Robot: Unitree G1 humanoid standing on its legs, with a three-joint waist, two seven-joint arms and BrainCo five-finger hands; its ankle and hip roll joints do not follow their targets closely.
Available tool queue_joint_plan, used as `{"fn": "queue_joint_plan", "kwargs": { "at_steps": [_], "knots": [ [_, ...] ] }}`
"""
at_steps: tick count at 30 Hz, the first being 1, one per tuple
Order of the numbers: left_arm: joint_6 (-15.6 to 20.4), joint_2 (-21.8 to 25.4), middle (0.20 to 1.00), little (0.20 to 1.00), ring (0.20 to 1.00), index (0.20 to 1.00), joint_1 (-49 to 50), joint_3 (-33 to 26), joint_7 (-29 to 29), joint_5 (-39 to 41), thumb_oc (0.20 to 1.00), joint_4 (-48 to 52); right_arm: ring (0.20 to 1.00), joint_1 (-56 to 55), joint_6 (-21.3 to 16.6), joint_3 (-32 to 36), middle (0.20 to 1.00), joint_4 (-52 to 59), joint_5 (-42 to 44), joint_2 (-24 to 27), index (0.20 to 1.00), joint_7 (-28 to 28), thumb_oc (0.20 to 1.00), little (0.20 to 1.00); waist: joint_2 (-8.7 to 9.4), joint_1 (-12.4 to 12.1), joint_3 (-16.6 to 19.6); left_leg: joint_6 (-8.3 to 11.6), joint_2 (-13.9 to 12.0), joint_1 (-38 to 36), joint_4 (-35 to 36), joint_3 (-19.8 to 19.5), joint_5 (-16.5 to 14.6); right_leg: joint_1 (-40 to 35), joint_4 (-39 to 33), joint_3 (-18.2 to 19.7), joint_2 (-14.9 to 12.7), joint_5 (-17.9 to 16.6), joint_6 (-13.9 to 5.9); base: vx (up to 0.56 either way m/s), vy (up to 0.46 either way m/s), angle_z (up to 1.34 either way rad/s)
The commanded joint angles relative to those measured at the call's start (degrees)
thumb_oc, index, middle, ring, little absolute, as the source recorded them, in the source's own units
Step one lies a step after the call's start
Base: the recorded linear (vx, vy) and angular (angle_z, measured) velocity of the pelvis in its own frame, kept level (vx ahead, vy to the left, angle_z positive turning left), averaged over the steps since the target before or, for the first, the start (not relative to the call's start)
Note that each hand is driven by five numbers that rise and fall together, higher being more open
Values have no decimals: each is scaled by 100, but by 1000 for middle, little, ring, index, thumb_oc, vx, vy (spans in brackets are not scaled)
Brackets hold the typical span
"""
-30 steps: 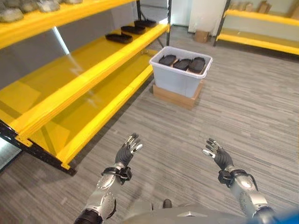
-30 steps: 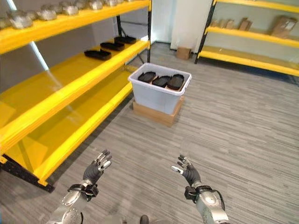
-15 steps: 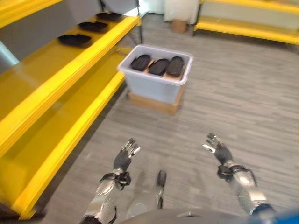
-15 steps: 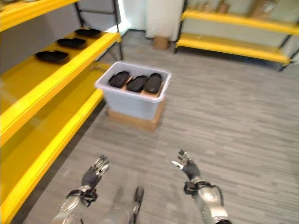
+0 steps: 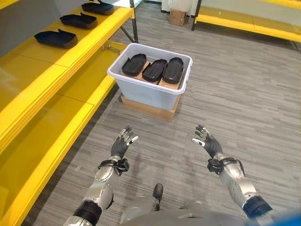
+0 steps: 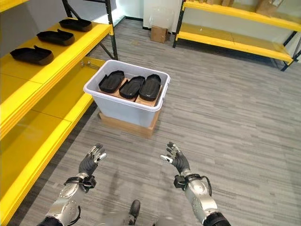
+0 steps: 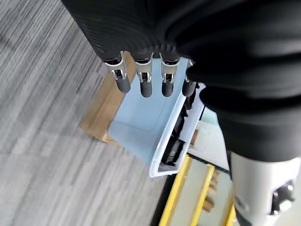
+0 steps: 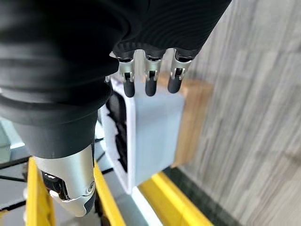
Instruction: Move parts from the plastic box to the shelf.
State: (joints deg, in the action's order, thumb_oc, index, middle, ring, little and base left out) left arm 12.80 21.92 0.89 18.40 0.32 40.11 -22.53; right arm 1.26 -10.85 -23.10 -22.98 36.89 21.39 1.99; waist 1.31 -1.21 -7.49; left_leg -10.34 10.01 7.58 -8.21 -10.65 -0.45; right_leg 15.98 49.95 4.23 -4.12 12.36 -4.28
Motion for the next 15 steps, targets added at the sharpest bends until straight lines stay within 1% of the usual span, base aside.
{"fn": "queue_joint_plan", "kwargs": {
  "at_steps": [1,4,5,6,7,8,10,11,12,13,15],
  "knots": [
    [279,139,1000,1000,1000,1000,-112,-67,-52,-135,1000,365,1000,245,-246,173,1000,238,27,1,1000,9,1000,1000,-53,101,-134,427,-464,-166,247,127,-187,-233,-2046,-203,341,-1298,18,175,72,23],
    [278,139,1000,1000,1000,1000,-112,-67,-52,-135,1000,365,1000,246,-246,173,1000,238,27,1,1000,9,1000,1000,-54,103,-139,427,-465,-172,248,125,-186,-240,-2048,-205,341,-1298,18,16,-1,23],
    [278,139,1000,1000,1000,1000,-112,-67,-52,-135,1000,365,1000,246,-246,173,1000,238,27,1,1000,9,1000,1000,-54,103,-139,427,-465,-172,248,125,-186,-240,-2048,-205,341,-1298,18,251,-31,26],
    [332,-7,1000,1000,1000,1000,-105,-99,-52,-129,1000,224,1000,404,-296,88,1000,60,21,-55,1000,-51,1000,1000,113,134,-160,526,-363,-507,590,80,-269,54,-4124,-393,316,-1505,-82,308,-43,5],
    [336,-19,1000,1000,1000,1000,-90,-108,-54,-117,1000,240,1000,415,-288,97,1000,77,6,-44,1000,-60,1000,1000,98,148,-188,538,-378,-615,623,37,-293,-28,-4293,-415,309,-1647,-111,379,-70,-31],
    [328,-30,1000,1000,1000,1000,-71,-122,-67,-112,1000,240,1000,442,-291,94,1000,104,-12,-47,1000,-65,1000,1000,121,148,-229,550,-380,-716,637,40,-345,-13,-4550,-503,246,-1832,-144,192,-61,-36],
    [329,-61,1000,1000,1000,1000,-34,-141,-71,-123,1000,263,1000,443,-290,106,1000,131,-51,-48,1000,-83,1000,1000,156,167,-243,571,-345,-841,599,-3,-464,-30,-4677,-481,210,-1983,-172,212,-67,-16],
    [319,-108,1000,1000,1000,1000,14,-130,-100,-135,1000,245,1000,377,-291,148,1000,145,-38,-52,1000,-66,1000,1000,191,180,-190,589,-307,-906,568,-41,-563,-205,-4832,-407,198,-1947,-157,253,-65,20],
    [325,-158,1000,1000,1000,1000,39,-110,-117,-152,1000,230,1000,368,-293,140,1000,121,-20,-52,1000,-65,1000,1000,208,165,-139,581,-301,-963,585,-10,-631,-315,-4872,-382,208,-1980,-114,325,-84,37],
    [327,-222,1000,1000,1000,1000,7,-87,-97,-152,1000,210,1000,385,-306,156,1000,121,14,-33,1000,-77,1000,1000,180,200,-11,630,-338,-945,502,-29,-741,-381,-4796,-364,246,-1950,-67,302,-87,32],
    [343,-234,1000,1000,1000,1000,-57,-96,-72,-150,1000,238,1000,413,-330,207,1000,142,38,-3,1000,-83,1000,1000,160,222,42,659,-377,-916,339,-40,-874,-400,-4652,-461,264,-1825,-12,271,-105,35]
  ]
}}
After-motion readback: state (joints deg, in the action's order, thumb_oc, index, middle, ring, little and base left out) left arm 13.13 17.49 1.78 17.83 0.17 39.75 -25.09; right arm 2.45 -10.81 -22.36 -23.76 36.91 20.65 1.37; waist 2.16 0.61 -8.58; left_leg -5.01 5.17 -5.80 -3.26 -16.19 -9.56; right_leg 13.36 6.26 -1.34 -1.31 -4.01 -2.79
